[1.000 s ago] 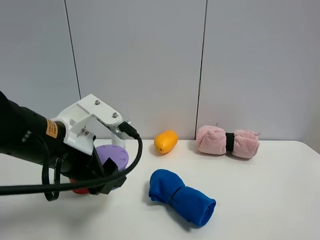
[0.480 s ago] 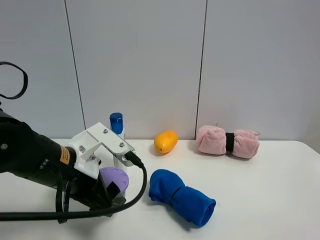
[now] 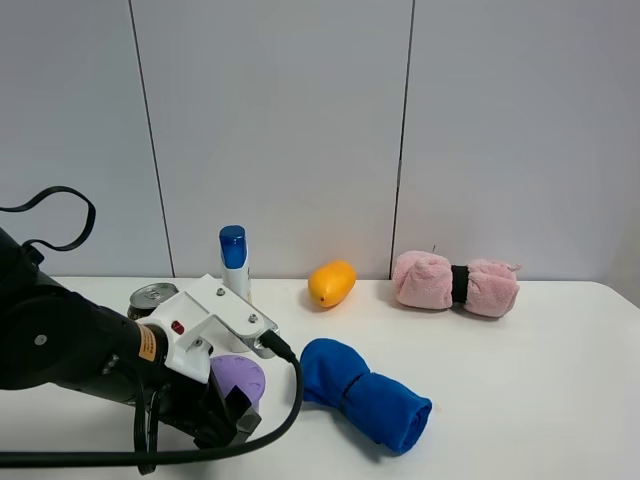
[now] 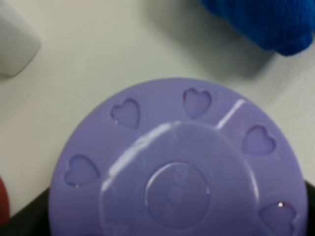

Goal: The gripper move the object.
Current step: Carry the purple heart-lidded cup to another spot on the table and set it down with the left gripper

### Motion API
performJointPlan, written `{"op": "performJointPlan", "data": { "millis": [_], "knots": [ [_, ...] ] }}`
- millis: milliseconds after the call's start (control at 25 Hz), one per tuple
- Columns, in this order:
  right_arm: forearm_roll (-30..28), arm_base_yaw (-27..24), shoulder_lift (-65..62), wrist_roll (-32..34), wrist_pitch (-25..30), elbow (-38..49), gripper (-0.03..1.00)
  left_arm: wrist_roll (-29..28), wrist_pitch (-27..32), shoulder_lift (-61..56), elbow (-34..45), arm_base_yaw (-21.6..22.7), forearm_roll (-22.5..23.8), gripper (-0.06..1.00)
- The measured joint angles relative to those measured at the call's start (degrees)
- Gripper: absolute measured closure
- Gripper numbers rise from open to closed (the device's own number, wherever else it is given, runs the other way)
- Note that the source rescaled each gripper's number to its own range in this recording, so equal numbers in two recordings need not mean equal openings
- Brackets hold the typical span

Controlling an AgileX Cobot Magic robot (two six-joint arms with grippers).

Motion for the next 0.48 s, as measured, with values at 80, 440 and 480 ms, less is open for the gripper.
{"op": "performJointPlan", "data": {
  "millis": [80,440,480],
  "knots": [
    [0.0,0.0,0.0,0.0,0.0,0.0,-0.03,0.0,-0.9,0.7,0.0,0.0,0.54,0.92],
    [0.0,0.0,0.0,0.0,0.0,0.0,-0.03,-0.51,-1.85,1.11,0.0,0.0,0.77,0.9],
    [0.0,0.0,0.0,0.0,0.0,0.0,-0.03,-1.13,-1.69,1.11,0.0,0.0,0.77,0.72]
  ]
}}
